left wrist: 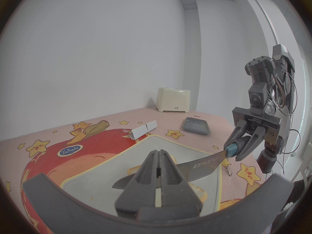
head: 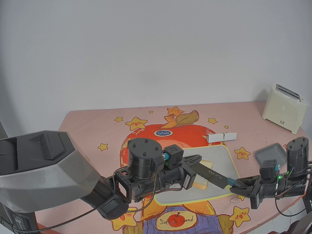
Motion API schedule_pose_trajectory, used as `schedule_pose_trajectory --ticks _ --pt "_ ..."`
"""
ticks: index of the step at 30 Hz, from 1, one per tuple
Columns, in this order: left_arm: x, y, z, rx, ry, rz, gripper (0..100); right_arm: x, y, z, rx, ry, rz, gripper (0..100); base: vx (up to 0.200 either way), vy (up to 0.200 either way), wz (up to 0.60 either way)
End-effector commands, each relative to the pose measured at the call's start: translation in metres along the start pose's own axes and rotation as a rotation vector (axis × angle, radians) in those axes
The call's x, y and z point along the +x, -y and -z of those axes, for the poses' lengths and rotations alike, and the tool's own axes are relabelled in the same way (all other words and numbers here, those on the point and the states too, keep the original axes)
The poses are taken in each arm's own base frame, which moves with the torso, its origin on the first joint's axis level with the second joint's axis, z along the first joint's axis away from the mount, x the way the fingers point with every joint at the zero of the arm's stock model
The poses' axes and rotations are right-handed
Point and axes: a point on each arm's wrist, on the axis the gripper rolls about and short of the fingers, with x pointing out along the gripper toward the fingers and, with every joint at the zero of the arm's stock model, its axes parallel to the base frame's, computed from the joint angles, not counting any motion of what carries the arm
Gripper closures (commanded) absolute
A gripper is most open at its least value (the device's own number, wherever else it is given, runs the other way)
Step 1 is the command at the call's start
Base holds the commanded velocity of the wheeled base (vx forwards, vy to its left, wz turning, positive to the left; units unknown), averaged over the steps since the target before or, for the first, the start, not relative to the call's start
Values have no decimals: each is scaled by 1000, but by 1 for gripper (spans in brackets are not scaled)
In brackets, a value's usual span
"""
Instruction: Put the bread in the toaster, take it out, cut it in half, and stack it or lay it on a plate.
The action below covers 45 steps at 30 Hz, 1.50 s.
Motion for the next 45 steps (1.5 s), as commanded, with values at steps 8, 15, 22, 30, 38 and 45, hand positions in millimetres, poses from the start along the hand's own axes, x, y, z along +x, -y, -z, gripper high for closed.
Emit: schedule_pose_trajectory --ticks 8,15,22,30,38,45 --pt "1 0 3 -2 -11 1 100 -6 0 -7 -2 47 3 100 0 0 0" --pt "3 0 -4 2 15 0 100 1 1 -2 7 0 5 100 0 0 0" --pt "1 0 -12 6 38 1 100 3 2 -1 7 -7 4 100 0 0 0" --pt "3 -1 0 0 3 -2 100 -6 1 -9 2 55 10 100 0 0 0" --pt "4 -2 -1 2 11 -6 100 5 2 -2 9 -12 3 100 0 0 0" --pt "-2 -2 -18 8 55 -6 100 9 3 -1 12 -31 0 100 0 0 0"
